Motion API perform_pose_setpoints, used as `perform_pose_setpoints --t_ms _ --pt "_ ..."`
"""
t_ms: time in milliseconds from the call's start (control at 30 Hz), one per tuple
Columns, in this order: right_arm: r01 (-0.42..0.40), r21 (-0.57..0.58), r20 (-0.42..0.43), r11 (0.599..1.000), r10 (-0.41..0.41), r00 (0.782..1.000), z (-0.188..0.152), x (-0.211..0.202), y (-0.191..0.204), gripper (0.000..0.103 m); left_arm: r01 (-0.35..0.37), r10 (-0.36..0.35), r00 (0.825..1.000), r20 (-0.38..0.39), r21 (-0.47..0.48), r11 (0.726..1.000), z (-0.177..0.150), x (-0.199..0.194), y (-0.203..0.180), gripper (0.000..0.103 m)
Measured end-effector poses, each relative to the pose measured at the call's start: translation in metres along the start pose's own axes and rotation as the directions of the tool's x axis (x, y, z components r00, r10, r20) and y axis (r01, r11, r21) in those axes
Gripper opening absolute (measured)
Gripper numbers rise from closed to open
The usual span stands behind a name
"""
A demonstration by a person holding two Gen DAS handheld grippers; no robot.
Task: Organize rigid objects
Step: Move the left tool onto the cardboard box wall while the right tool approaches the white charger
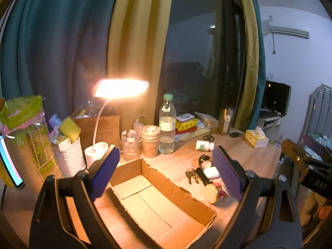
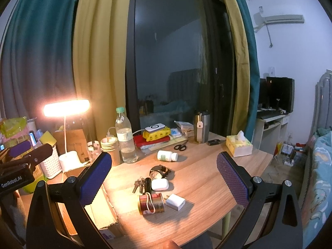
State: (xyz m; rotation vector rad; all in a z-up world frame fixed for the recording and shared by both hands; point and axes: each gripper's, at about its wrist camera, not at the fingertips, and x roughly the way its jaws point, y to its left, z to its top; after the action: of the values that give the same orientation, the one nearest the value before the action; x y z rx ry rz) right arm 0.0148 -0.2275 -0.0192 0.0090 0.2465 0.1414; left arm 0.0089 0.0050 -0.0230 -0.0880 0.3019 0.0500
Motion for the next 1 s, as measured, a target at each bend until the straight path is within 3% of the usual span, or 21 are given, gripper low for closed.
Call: perform_pose_setpoints --t_ms 300,533,633,800,1000 --pt "-0.017 0.0 -0.089 1.0 0.017 0.996 -0.018 0.033 -0.003 0.103 -0.045 0.044 0.995 -0.089 -0.012 0.999 -0.027 0.028 0.01 0.091" --pt "-0.032 0.007 -0.168 0.999 0.033 0.985 -0.037 0.063 -0.007 0.103 -0.094 0.087 0.974 -0.207 -0.027 0.995 -0.056 0.053 0.023 0.091" --pt "-0.03 0.012 -0.189 0.999 0.032 0.981 -0.043 0.072 -0.01 0.103 -0.105 0.091 0.955 -0.283 -0.032 0.994 -0.074 0.066 0.03 0.091" --pt "-0.022 0.017 -0.214 1.0 0.025 0.977 -0.05 0.078 -0.016 0.103 -0.086 0.056 0.9 -0.432 -0.049 0.995 -0.107 0.091 0.036 0.091" --pt "-0.006 0.035 -0.204 0.999 0.014 0.979 -0.05 0.076 -0.026 0.103 -0.071 0.025 0.847 -0.531 -0.066 0.995 -0.124 0.108 0.034 0.091"
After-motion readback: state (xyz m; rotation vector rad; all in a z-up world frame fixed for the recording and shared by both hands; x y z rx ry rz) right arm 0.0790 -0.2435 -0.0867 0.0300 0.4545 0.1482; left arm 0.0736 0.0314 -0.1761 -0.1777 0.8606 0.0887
